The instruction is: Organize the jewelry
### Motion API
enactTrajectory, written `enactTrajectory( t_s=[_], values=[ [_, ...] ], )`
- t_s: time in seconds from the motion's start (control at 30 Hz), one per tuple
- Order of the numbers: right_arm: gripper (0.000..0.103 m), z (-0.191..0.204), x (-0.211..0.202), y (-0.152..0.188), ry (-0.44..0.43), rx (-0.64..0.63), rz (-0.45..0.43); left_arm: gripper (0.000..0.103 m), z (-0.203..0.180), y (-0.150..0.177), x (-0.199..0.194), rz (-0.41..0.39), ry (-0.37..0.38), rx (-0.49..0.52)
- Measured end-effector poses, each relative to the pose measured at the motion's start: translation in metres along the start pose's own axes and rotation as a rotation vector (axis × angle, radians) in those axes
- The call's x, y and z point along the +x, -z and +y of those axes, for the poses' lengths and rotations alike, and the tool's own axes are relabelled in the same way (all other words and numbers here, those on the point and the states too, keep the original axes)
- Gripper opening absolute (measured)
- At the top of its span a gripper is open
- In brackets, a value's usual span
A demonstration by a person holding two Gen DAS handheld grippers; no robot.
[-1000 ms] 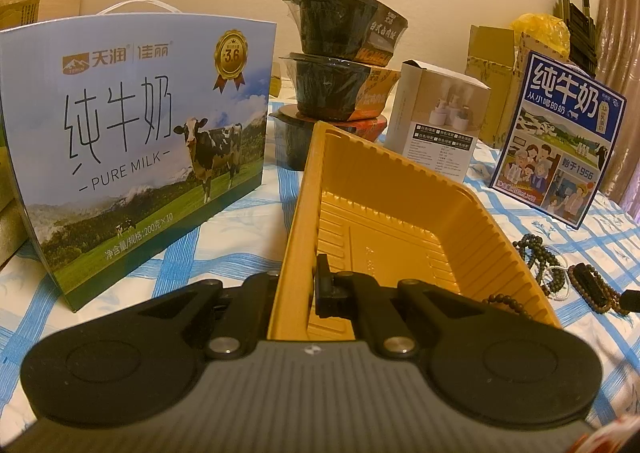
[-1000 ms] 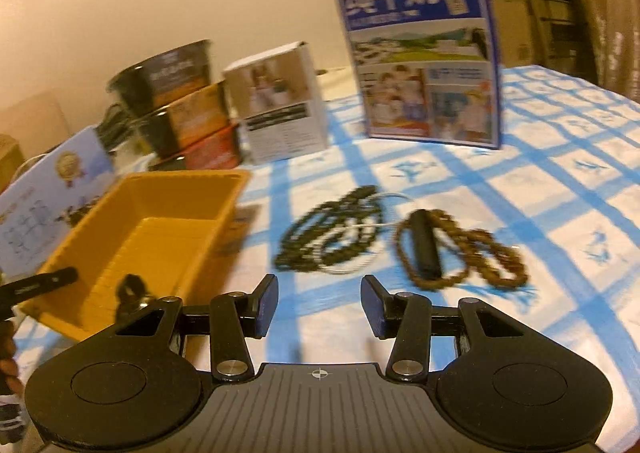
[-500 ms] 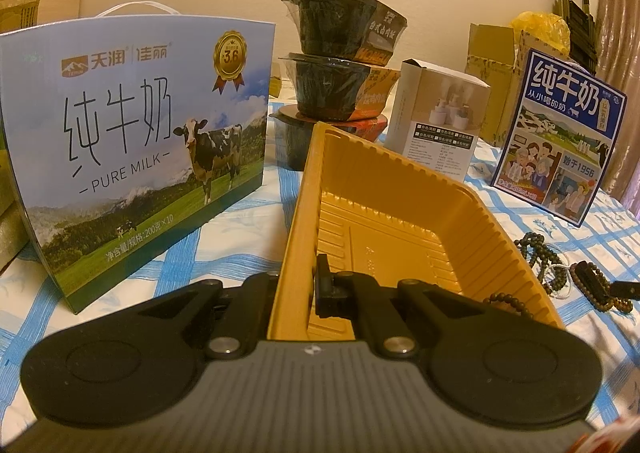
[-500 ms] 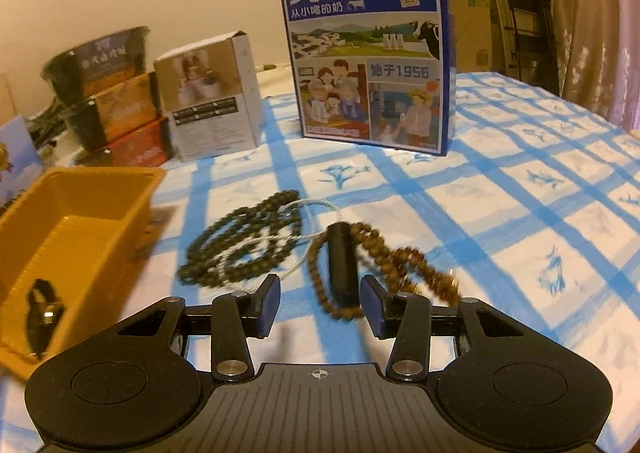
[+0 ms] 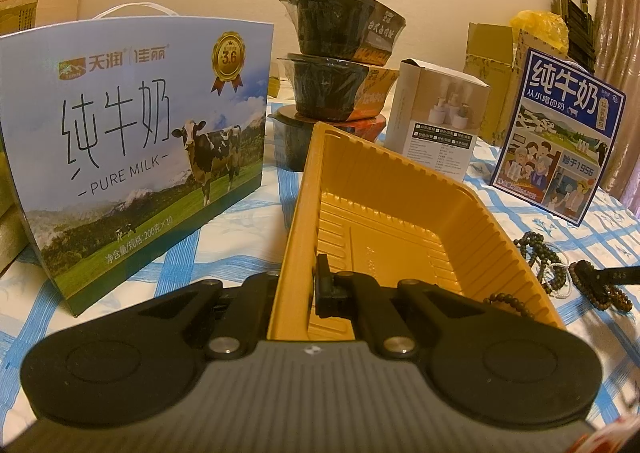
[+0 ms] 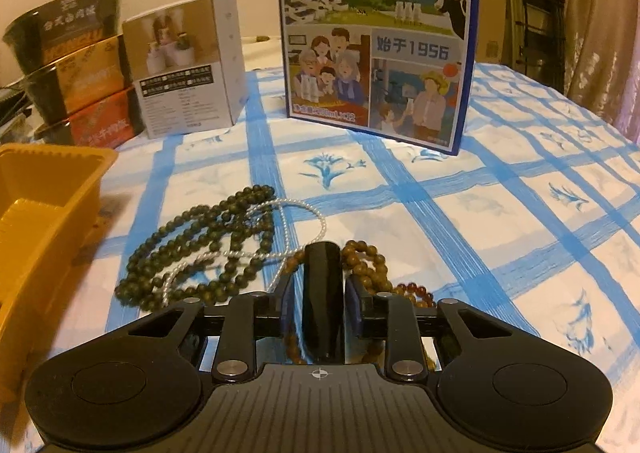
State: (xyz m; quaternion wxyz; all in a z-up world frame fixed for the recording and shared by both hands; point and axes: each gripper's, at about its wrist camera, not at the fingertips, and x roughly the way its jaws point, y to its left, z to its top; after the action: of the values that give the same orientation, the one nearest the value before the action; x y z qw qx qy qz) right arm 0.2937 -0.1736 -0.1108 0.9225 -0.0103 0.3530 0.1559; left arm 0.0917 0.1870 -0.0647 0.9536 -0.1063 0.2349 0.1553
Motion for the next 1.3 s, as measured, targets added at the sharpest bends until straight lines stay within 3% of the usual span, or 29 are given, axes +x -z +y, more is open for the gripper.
enactTrajectory(
  t_s=[0.17, 0.33, 0.67, 0.93, 1.13, 1.3],
  values=[
    [0.022, 0.0, 0.007, -0.003, 0.013, -0.022, 0.019, 0.003, 0.0, -0.001, -0.001, -0.002, 0.002, 0.001],
    [0.022, 0.007, -0.011, -0.005, -0.008, 0.004, -0.026, 0.003, -0.001, -0.001, -0.001, -0.003, 0.003, 0.002],
    [0.022, 0.076, -0.063, -0.027, -0.332, 0.04, -0.1, 0.003, 0.0, 0.0, -0.001, -0.004, 0.006, -0.003],
    [0.022, 0.148, -0.069, -0.019, -0.567, -0.008, -0.027, 0.003, -0.001, 0.0, -0.001, -0.005, 0.007, -0.003],
    [0.022, 0.185, -0.062, -0.008, -0.636, -0.051, 0.03, 0.003, -0.001, -0.001, -0.002, -0.006, 0.008, -0.004],
    [0.022, 0.206, -0.052, 0.001, -0.644, -0.084, 0.069, 0.003, -0.001, 0.0, -0.003, -0.006, 0.009, -0.007]
  ],
)
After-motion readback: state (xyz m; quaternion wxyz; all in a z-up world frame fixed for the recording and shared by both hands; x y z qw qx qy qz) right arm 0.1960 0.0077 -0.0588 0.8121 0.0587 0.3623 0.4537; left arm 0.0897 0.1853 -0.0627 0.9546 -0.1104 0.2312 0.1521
